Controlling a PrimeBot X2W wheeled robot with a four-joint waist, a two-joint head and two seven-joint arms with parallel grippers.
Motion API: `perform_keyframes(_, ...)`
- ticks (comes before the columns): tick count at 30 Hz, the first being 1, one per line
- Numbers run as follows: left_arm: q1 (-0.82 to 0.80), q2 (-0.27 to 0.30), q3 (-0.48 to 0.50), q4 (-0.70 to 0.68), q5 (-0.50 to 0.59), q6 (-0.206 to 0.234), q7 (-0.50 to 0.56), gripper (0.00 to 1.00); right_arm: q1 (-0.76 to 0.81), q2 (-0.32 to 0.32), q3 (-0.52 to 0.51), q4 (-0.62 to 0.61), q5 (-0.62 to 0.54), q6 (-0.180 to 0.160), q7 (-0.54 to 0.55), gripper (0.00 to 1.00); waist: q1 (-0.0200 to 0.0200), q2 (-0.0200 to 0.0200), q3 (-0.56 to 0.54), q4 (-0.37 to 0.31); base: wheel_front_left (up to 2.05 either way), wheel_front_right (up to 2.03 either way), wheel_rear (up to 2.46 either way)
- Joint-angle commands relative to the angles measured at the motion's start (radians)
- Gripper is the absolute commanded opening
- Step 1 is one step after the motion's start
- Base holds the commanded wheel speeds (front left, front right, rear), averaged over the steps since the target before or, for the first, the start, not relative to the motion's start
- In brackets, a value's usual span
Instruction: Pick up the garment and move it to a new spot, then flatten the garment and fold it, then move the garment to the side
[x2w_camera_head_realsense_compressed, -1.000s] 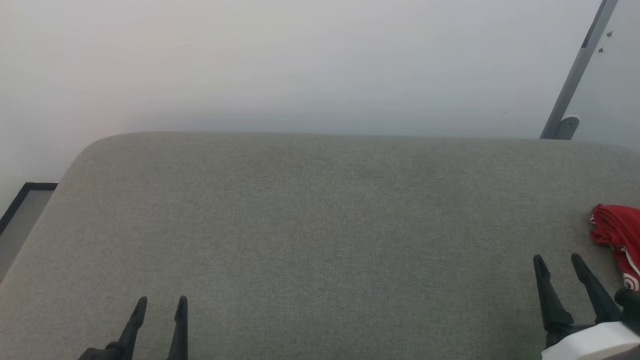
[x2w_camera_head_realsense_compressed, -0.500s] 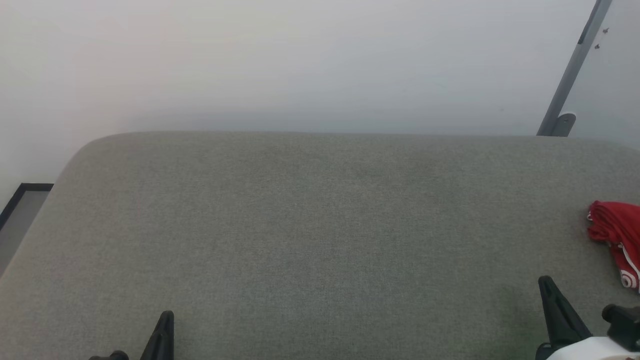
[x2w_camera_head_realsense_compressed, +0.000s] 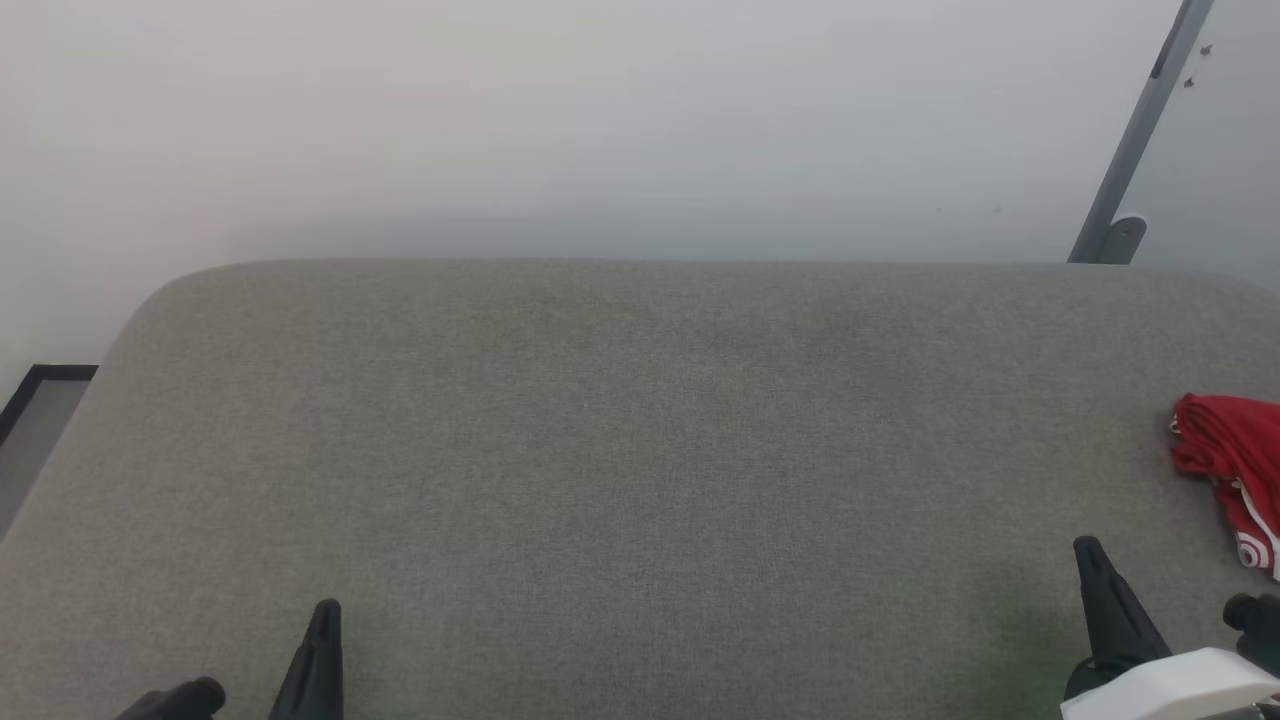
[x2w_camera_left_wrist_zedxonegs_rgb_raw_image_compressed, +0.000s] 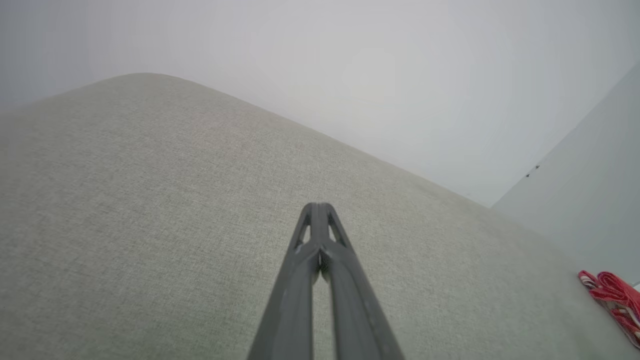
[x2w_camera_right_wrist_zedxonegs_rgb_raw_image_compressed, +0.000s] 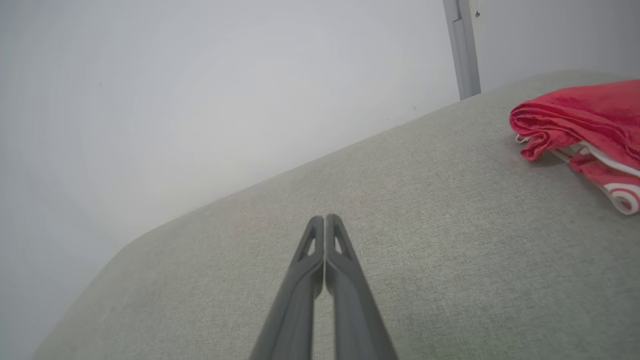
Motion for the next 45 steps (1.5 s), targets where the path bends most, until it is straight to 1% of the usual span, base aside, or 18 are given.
perform_keyframes(1,-0.034,0.004,0.005,-0.011,-0.045,0.000,0.009,0.00,-0.030,-0.001,-0.009,-0.012,0.037,0.000,0.009,0.00,0.0000,0.0000,0.001,-0.001,0.00,0.00,0.00)
perform_keyframes(22,-0.105,-0.009,0.012,0.015,-0.347,-0.001,0.090,0.00,-0.078,0.038,-0.027,0.004,0.300,-0.001,0.077,0.00,0.0000,0.0000,0.015,-0.015,0.00,0.00,0.00)
perform_keyframes(38,-0.149,-0.016,0.016,0.032,-0.537,-0.001,0.141,0.00,-0.107,0.062,-0.040,0.013,0.464,-0.001,0.119,0.00,0.0000,0.0000,0.026,-0.026,0.00,0.00,0.00)
perform_keyframes(45,-0.164,-0.018,0.018,0.038,-0.601,-0.001,0.158,0.00,-0.116,0.071,-0.043,0.016,0.519,-0.001,0.134,0.00,0.0000,0.0000,0.030,-0.030,0.00,0.00,0.00)
